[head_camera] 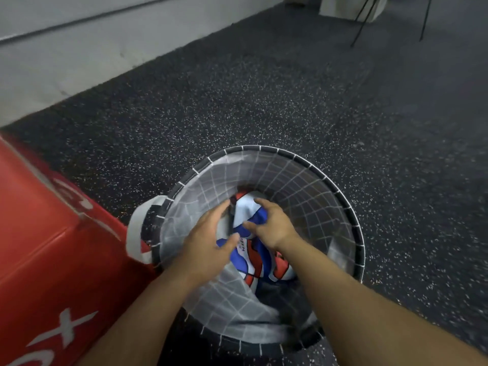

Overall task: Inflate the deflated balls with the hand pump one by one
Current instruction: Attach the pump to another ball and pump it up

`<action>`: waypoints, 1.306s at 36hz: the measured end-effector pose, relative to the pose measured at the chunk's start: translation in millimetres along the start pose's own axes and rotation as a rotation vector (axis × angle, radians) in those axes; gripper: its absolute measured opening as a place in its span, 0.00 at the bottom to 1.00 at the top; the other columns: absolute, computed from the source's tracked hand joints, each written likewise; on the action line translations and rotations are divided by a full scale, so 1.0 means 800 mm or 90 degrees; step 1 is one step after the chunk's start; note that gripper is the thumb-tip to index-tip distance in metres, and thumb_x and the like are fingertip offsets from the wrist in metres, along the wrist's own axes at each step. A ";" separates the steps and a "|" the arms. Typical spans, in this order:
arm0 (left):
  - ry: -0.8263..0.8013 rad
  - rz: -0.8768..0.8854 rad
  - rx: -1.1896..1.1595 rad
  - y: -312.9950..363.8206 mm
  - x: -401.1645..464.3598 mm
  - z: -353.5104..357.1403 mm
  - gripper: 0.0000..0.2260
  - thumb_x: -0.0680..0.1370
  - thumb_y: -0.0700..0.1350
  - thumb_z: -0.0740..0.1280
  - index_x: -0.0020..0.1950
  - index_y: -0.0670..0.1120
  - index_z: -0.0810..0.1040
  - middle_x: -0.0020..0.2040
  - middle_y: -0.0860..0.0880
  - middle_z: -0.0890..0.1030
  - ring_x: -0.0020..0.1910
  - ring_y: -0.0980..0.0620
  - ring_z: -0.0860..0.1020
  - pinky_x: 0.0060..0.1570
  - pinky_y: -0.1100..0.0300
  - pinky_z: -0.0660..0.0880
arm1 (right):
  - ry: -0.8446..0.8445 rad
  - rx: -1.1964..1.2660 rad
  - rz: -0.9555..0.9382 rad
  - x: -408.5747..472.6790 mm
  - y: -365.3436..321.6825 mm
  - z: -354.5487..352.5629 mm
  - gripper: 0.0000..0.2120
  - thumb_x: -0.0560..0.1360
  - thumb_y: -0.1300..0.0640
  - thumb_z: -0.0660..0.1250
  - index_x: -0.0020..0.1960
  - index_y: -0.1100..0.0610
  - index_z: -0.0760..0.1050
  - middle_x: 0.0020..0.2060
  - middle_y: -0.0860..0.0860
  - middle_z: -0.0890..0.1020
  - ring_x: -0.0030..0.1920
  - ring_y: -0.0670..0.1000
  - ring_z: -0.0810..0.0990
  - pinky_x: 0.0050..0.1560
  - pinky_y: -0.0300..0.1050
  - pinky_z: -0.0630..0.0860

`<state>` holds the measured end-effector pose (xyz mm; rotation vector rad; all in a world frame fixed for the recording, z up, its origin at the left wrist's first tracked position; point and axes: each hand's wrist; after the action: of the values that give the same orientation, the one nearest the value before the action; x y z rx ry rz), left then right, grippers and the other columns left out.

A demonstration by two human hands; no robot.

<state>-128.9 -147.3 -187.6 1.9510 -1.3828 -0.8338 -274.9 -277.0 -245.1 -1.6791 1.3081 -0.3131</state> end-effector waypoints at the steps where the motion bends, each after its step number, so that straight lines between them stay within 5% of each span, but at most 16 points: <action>1: 0.006 -0.003 -0.012 -0.004 0.007 0.003 0.31 0.83 0.47 0.69 0.83 0.60 0.60 0.76 0.60 0.66 0.73 0.64 0.64 0.69 0.63 0.63 | 0.013 -0.015 0.000 0.011 0.002 0.004 0.38 0.77 0.51 0.77 0.81 0.51 0.64 0.80 0.51 0.63 0.77 0.55 0.68 0.72 0.45 0.68; 6: 0.042 -0.014 -0.073 -0.029 0.029 0.008 0.30 0.84 0.42 0.67 0.78 0.68 0.61 0.71 0.62 0.66 0.70 0.62 0.66 0.70 0.58 0.66 | 0.055 -0.069 0.041 0.066 0.004 0.029 0.45 0.73 0.41 0.78 0.83 0.46 0.60 0.78 0.56 0.64 0.76 0.61 0.67 0.76 0.57 0.68; 13: 0.043 -0.005 -0.079 -0.059 0.042 0.003 0.32 0.82 0.46 0.71 0.78 0.69 0.59 0.72 0.62 0.68 0.70 0.59 0.71 0.63 0.65 0.68 | 0.061 -0.112 0.141 0.105 0.023 0.066 0.54 0.68 0.32 0.78 0.84 0.47 0.55 0.75 0.61 0.68 0.75 0.63 0.68 0.73 0.57 0.70; 18: 0.071 -0.032 -0.078 -0.081 0.037 -0.005 0.33 0.80 0.52 0.71 0.75 0.78 0.59 0.74 0.57 0.72 0.66 0.60 0.74 0.67 0.49 0.77 | 0.089 -0.156 0.155 0.107 0.024 0.060 0.46 0.70 0.37 0.79 0.80 0.53 0.65 0.67 0.57 0.80 0.68 0.59 0.78 0.66 0.52 0.76; 23: 0.075 -0.026 -0.090 -0.078 0.027 -0.008 0.34 0.80 0.51 0.72 0.76 0.77 0.58 0.74 0.57 0.72 0.69 0.59 0.73 0.69 0.48 0.75 | 0.115 -0.104 0.177 0.091 0.017 0.056 0.33 0.66 0.42 0.82 0.65 0.55 0.77 0.58 0.54 0.84 0.57 0.57 0.82 0.59 0.52 0.80; 30: 0.073 -0.013 -0.067 -0.045 0.007 -0.023 0.33 0.80 0.56 0.70 0.72 0.81 0.55 0.71 0.63 0.71 0.71 0.55 0.71 0.72 0.42 0.71 | 0.172 -0.050 0.068 0.045 -0.003 0.030 0.48 0.62 0.48 0.84 0.78 0.45 0.66 0.65 0.54 0.78 0.65 0.58 0.78 0.66 0.53 0.77; 35: 0.073 0.034 -0.075 -0.007 -0.015 -0.044 0.34 0.81 0.50 0.71 0.80 0.70 0.58 0.76 0.63 0.68 0.75 0.63 0.67 0.76 0.47 0.69 | 0.173 -0.048 -0.011 -0.009 -0.029 -0.003 0.48 0.62 0.48 0.83 0.77 0.40 0.65 0.69 0.49 0.73 0.67 0.54 0.75 0.64 0.49 0.74; 39: 0.089 0.062 -0.068 0.017 -0.045 -0.069 0.35 0.81 0.52 0.72 0.80 0.72 0.56 0.77 0.62 0.68 0.76 0.62 0.66 0.76 0.46 0.69 | 0.184 -0.018 -0.051 -0.062 -0.049 -0.031 0.48 0.63 0.45 0.82 0.78 0.42 0.66 0.73 0.46 0.73 0.70 0.52 0.74 0.69 0.51 0.73; 42: 0.103 0.090 -0.064 0.035 -0.073 -0.093 0.36 0.81 0.53 0.72 0.77 0.76 0.54 0.77 0.63 0.67 0.76 0.64 0.66 0.77 0.51 0.67 | 0.198 0.044 -0.077 -0.098 -0.065 -0.055 0.46 0.58 0.38 0.77 0.75 0.40 0.69 0.67 0.45 0.78 0.65 0.51 0.78 0.66 0.53 0.78; 47: 0.133 0.129 -0.045 0.060 -0.129 -0.144 0.36 0.81 0.54 0.71 0.76 0.78 0.52 0.77 0.66 0.62 0.76 0.63 0.65 0.77 0.53 0.66 | 0.215 0.207 -0.135 -0.154 -0.116 -0.079 0.36 0.60 0.43 0.78 0.67 0.34 0.73 0.58 0.41 0.83 0.57 0.45 0.83 0.60 0.53 0.82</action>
<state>-94.0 -48.8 -63.7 1.7542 -1.3784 -0.5589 -309.8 -206.1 -98.2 -1.5274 1.2376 -0.9186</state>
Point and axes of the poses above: each hand's wrist, its own x-axis towards the middle knuckle, its own z-axis out of the palm, y = z × x
